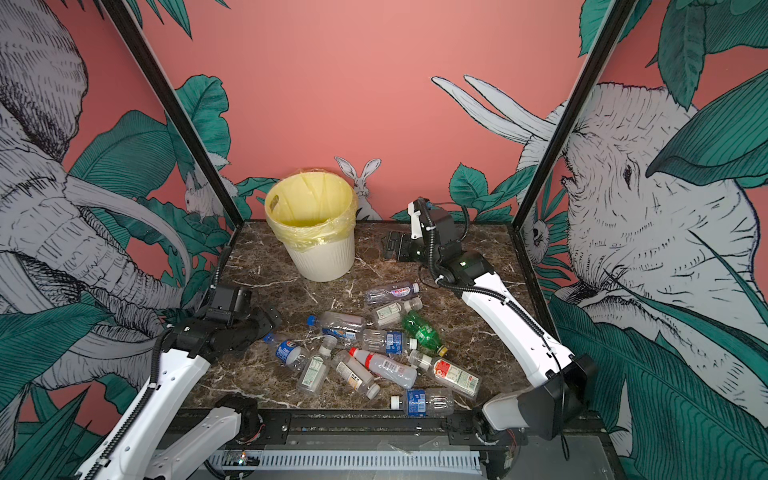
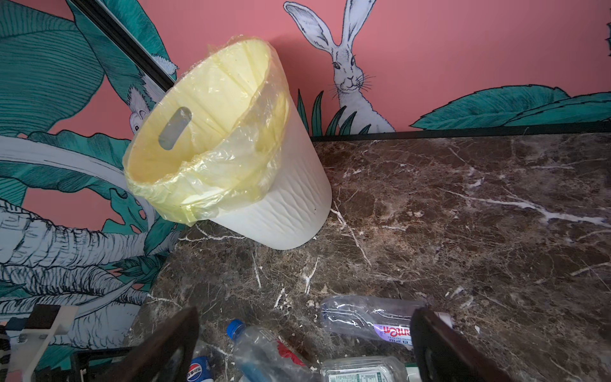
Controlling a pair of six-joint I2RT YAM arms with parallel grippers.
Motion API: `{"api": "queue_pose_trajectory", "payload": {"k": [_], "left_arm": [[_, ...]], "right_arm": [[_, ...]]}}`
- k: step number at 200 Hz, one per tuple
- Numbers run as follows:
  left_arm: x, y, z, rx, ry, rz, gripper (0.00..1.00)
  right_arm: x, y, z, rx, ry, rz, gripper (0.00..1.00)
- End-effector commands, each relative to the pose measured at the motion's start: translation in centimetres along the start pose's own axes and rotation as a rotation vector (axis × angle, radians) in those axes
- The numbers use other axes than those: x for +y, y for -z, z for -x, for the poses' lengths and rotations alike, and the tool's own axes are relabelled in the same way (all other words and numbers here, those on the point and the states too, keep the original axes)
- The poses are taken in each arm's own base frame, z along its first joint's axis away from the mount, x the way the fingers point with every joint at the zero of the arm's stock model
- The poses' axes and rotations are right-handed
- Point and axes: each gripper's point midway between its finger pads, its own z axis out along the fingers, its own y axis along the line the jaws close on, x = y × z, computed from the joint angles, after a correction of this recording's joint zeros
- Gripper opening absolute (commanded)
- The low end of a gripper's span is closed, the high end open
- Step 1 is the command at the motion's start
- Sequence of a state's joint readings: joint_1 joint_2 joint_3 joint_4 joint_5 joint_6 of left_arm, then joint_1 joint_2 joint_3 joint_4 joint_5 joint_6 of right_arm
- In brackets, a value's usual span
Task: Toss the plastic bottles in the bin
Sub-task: 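Withdraw the right arm while the left gripper lowers onto a blue-capped Pepsi bottle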
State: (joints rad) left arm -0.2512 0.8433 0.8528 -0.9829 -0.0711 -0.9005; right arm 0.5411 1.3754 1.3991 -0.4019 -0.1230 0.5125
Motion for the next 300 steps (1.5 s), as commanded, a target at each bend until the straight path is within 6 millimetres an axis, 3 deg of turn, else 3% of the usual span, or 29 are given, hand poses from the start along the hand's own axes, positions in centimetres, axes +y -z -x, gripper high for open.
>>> {"api": "queue_pose_trajectory", "payload": {"k": [1, 10, 15, 24, 53, 95, 193, 239, 300], "left_arm": [[2.6, -0.3, -1.2, 0.013, 0.058, 0.096, 1.0], [2.7, -0.7, -1.6, 0.019, 0.064, 0.088, 1.0], [2.8, -0.9, -1.9, 0.024, 0.07, 0.082, 1.0], [2.8, -1.2, -2.2, 0.024, 0.077, 0.063, 1.0], [3.4, -2.3, -3.6, 0.058, 0.103, 0.046, 1.0], [2.0, -4.3, -4.2, 0.101, 0.068, -0.014, 0.99], [1.2, -7.8, -4.0, 0.145, 0.055, 0.033, 0.99], [1.9, -9.2, -5.5, 0.219, 0.032, 0.074, 0.98], [2.8, -9.9, -5.7, 0.212, 0.02, 0.103, 0.95]], "right_arm": [[-1.9, 0.0, -1.4, 0.003, -0.015, -0.066, 0.99], [-2.4, -0.1, -1.6, 0.002, -0.024, -0.091, 0.99], [-3.4, -0.7, -3.1, 0.035, -0.034, -0.119, 0.99], [-4.0, -1.0, -3.8, 0.055, -0.054, -0.144, 0.99], [-4.9, -1.5, -5.2, 0.098, -0.12, -0.184, 0.99], [-7.0, -0.4, -6.6, 0.087, -0.166, -0.281, 0.99], [-8.9, 2.3, -9.9, 0.112, -0.145, -0.332, 0.99], [-9.9, 3.8, -10.8, 0.07, -0.188, -0.358, 0.99], [-10.4, 3.7, -11.7, 0.06, -0.256, -0.365, 0.99]]}}
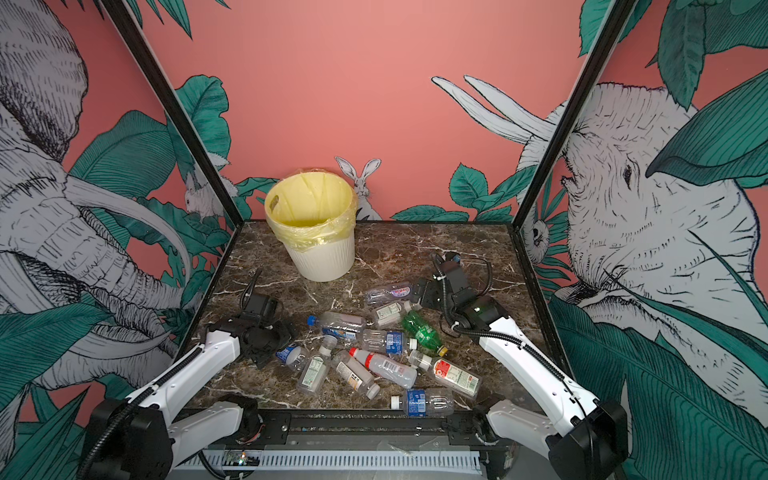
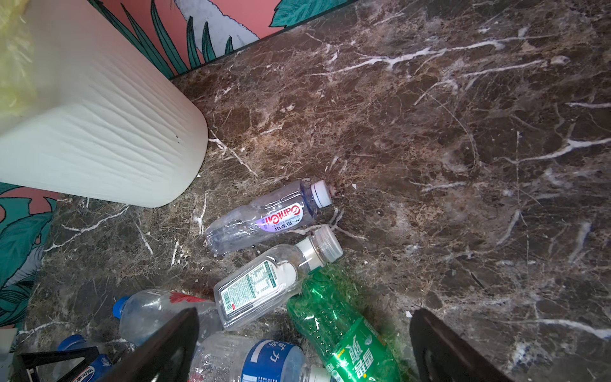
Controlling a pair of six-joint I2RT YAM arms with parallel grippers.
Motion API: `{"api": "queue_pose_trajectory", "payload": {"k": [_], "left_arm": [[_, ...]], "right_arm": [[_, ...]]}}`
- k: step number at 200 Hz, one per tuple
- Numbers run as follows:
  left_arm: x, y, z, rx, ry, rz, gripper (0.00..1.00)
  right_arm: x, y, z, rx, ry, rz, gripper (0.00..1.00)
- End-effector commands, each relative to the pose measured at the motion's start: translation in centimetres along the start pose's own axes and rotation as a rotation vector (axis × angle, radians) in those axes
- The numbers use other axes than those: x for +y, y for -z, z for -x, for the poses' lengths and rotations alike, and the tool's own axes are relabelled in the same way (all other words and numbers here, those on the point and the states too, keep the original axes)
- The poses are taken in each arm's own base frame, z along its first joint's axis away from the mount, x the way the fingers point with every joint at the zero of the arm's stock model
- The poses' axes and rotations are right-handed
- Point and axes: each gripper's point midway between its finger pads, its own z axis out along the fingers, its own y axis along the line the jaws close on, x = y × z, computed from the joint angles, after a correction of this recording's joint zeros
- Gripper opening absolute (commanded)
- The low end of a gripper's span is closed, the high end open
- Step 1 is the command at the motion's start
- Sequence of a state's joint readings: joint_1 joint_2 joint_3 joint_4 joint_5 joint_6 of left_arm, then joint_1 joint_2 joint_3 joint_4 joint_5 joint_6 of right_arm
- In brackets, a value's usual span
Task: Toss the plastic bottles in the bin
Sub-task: 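Withdraw the right arm while the left gripper lowers onto a blue-capped Pepsi bottle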
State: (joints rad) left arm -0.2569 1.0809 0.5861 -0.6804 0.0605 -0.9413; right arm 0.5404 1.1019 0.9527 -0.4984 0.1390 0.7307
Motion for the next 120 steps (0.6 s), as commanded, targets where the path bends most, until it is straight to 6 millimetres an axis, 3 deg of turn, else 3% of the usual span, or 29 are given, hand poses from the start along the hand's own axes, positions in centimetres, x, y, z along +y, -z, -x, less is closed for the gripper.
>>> {"api": "queue_pose_trajectory", "payload": {"k": [1, 26, 68, 120], "left_arm": [[0.9, -0.4, 0.0, -0.02, -0.011, 0.031, 0.96], [0.8, -0.5, 0.0, -0.026, -0.028, 0.013, 0.9], [2.0, -0.8, -0.2, -0.054, 0.001, 0.033, 0.87], [2.1, -1.0, -0.2, -0.087, 0.016, -0.008, 0.83]], "right_arm": [[-0.1, -0.1, 0.2, -0.025, -0.058, 0.006, 0.99], [-0.3, -0.2, -0.3, -0.024, -0.09, 0.017, 0.99], [-1.1, 0.5, -1.0, -0.01, -0.091, 0.0, 0.99], [-1.4, 0.9, -1.6, -0.025, -0.114, 0.025, 0.99]]}}
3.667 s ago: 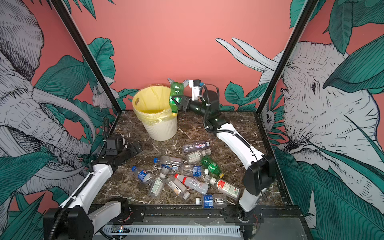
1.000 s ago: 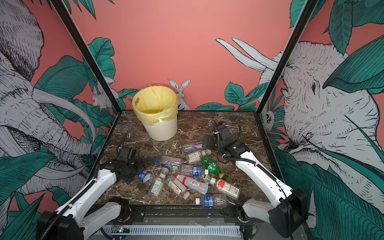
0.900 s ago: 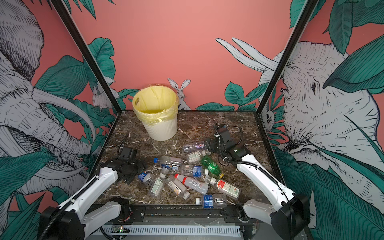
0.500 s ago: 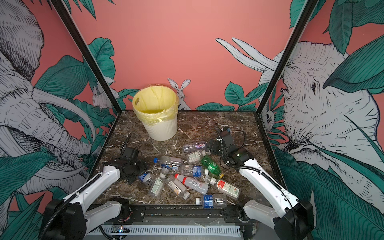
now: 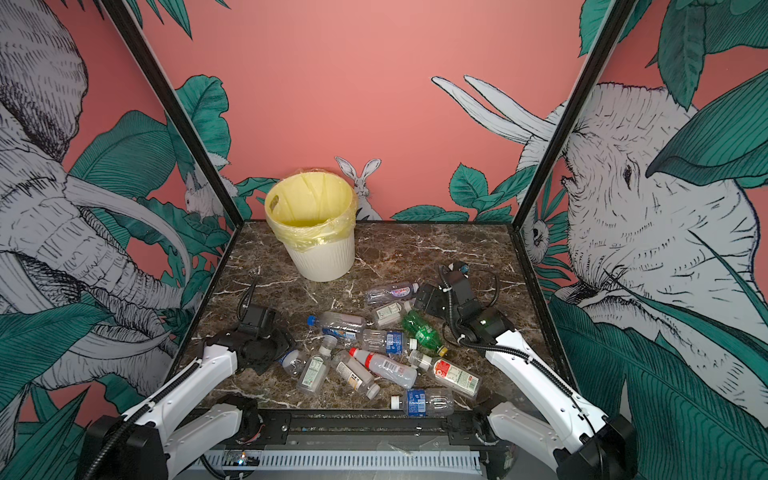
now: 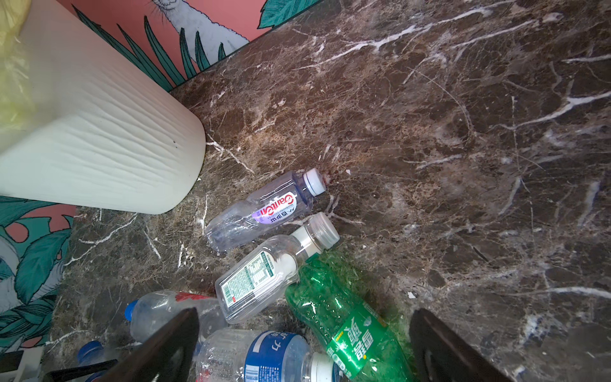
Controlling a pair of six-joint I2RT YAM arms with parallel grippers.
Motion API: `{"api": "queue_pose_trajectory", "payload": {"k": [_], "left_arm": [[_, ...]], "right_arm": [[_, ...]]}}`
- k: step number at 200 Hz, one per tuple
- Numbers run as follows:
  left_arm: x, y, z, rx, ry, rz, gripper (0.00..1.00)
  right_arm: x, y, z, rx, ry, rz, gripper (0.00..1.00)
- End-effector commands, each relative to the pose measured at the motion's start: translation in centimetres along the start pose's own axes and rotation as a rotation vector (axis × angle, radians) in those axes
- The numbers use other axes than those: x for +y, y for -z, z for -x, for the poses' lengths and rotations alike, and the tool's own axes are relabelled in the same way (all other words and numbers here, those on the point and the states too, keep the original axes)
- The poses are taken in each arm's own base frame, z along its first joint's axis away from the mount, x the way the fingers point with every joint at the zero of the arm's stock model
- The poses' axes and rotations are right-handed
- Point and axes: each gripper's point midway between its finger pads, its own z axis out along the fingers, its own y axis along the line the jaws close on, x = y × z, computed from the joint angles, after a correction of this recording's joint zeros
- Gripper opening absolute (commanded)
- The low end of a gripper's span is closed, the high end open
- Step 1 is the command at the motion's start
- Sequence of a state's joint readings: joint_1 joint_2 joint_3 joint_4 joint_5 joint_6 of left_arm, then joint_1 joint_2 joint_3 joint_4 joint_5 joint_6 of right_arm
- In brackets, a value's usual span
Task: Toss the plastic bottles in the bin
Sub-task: 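Withdraw the right arm while the left gripper lowers onto a blue-capped Pepsi bottle, then close the left gripper on the blue-capped bottle's neck and lift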
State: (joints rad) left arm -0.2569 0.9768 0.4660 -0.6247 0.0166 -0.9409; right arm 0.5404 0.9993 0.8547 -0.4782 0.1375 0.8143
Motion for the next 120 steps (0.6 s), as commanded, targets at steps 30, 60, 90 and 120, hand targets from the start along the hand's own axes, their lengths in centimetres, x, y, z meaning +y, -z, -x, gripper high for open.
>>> {"api": "queue_pose_trajectory", "payload": {"k": [30, 60, 90, 120], "left_arm": [[-0.2, -0.2, 0.6, -0.027, 0.004, 0.005, 0.79], [-0.2, -0.1, 0.8, -0.034, -0.003, 0.006, 0.72], [-0.3, 0.2, 1.1, -0.052, -0.006, 0.0, 0.67], [-0.6, 0.5, 1.3, -0.064, -0.01, -0.015, 0.66]], "right_arm": [[-0.5, -0.2, -0.7, 0.0, -0.034, 0.006, 0.99], [-0.6, -0.1, -0.9, 0.003, -0.035, 0.009, 0.99], [-0.6, -0.3, -1.0, 0.008, -0.036, 0.014, 0.99], [-0.7, -0.5, -1.4, 0.017, -0.034, 0.01, 0.99]]}}
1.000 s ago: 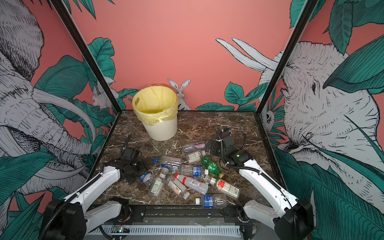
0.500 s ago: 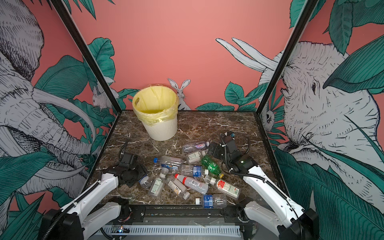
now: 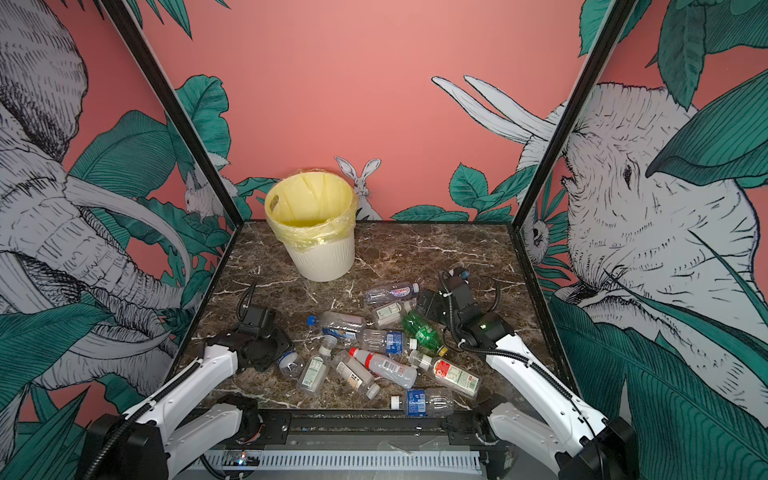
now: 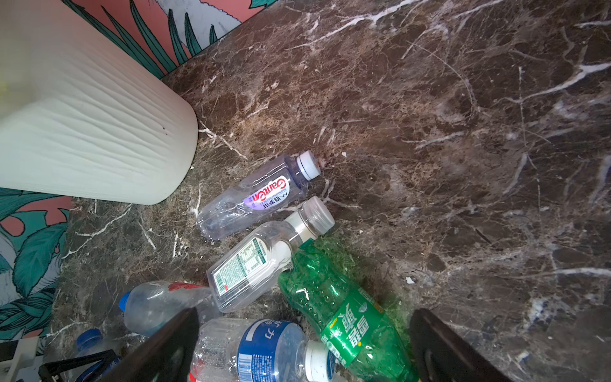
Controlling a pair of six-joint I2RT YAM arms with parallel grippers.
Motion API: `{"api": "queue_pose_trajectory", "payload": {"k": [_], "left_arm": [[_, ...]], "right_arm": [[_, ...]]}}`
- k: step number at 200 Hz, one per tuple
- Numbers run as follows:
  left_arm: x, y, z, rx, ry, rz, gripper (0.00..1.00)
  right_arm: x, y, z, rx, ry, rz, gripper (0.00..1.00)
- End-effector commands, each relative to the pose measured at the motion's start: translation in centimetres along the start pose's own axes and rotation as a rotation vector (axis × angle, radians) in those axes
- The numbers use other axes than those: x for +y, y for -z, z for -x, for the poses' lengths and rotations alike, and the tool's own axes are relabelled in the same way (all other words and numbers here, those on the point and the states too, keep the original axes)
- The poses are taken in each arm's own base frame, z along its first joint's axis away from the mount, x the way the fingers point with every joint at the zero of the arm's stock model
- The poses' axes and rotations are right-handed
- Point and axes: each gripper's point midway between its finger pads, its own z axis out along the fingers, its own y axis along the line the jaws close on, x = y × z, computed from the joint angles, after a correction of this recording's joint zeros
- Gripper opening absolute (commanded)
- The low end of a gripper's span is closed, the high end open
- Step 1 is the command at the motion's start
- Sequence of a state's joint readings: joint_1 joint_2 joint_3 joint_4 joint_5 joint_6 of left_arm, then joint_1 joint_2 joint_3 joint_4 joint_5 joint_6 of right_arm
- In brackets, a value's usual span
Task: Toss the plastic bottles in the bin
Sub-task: 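Close the left gripper on the blue-capped bottle's neck and lift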
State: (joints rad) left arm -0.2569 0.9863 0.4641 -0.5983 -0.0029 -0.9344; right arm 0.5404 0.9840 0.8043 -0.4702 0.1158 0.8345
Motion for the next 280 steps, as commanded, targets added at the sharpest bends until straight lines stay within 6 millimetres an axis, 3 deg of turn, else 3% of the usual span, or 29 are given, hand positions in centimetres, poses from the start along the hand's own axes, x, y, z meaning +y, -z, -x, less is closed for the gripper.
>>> {"api": "queue_pose_trajectory", "payload": {"k": [1, 51, 117, 170, 280], "left_arm": [[-0.4, 0.7, 0.7, -0.039, -0.003, -0.016, 0.66], [-1.7, 1.7, 1.3, -0.049, -0.046, -0.053, 0.62], [-4.4, 3.9, 2.5, -0.094, -0.096, -0.177, 0.63], [-7.8, 7.0, 3.9, -0.131, -0.19, -0.284, 0.61], [-11.5, 13.1, 6.5, -0.229, -0.261, -0.421, 0.59]], "right_arm": [[0.0, 0.0, 0.1, -0.017, -0.018, 0.012, 0.99], [-0.5, 0.1, -0.1, -0.024, -0.034, 0.005, 0.99], [-1.3, 0.2, -0.8, -0.02, -0.045, -0.004, 0.99], [-2.4, 0.0, -1.3, -0.037, -0.068, -0.028, 0.99], [-2.9, -1.0, -2.1, -0.013, -0.111, -0.049, 0.99]]}}
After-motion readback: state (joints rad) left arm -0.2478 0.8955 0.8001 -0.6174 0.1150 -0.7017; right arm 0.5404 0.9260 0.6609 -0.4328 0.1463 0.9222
